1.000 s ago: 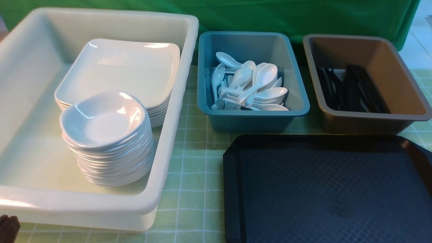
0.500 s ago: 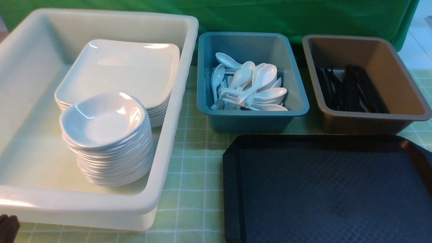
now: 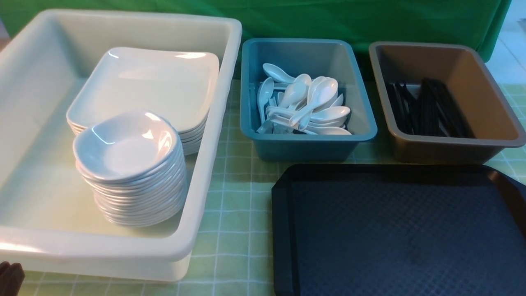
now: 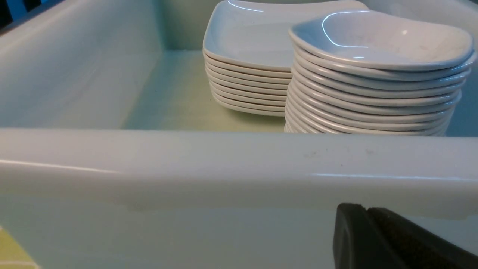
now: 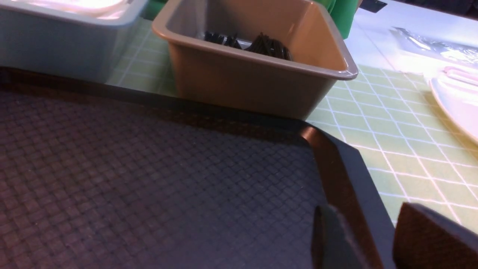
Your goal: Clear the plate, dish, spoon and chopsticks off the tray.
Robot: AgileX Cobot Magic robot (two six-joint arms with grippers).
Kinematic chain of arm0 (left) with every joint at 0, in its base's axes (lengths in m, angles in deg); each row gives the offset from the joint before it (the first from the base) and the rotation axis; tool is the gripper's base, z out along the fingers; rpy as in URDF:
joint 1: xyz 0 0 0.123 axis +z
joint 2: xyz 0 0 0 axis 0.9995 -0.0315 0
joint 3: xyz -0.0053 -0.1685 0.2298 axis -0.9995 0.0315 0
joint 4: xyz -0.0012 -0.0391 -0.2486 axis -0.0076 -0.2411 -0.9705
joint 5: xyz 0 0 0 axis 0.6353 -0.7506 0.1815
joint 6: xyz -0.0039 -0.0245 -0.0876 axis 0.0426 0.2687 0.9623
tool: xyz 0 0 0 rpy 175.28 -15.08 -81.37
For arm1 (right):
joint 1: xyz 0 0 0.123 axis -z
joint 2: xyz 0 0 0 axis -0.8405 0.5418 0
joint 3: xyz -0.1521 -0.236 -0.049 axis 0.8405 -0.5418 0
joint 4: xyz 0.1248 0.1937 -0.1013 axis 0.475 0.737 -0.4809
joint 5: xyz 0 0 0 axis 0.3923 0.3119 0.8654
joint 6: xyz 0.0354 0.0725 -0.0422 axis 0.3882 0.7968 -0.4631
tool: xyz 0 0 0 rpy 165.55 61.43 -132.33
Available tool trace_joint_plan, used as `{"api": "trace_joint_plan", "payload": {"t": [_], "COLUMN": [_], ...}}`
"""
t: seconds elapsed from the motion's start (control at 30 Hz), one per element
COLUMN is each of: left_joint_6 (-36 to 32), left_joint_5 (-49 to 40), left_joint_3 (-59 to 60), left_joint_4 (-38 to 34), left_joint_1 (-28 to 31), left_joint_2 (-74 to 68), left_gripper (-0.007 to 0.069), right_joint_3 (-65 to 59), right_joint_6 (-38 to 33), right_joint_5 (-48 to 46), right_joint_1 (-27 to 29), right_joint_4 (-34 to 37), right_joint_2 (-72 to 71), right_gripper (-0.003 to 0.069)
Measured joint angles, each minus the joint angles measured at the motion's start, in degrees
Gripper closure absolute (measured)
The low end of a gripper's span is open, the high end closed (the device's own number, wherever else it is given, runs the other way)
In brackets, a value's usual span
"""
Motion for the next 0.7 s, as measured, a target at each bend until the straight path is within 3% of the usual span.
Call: {"api": "trace_joint_plan", "payload": {"t": [0.7], "left_joint_6": [0.0], "left_joint_5": [0.0], "left_joint_3": [0.0], "left_joint_4": [0.0], "left_joint_1": [0.0], "left_joint_2": [0.0], "left_gripper": [0.0582], "right_joint_3": [0.0], "right_joint_6": [0.3], "right_joint_5": [0.0], "right_joint_1": [0.0], "right_joint_4": [0.0], "right_joint_2": [0.0], "right_gripper": [0.0418]}}
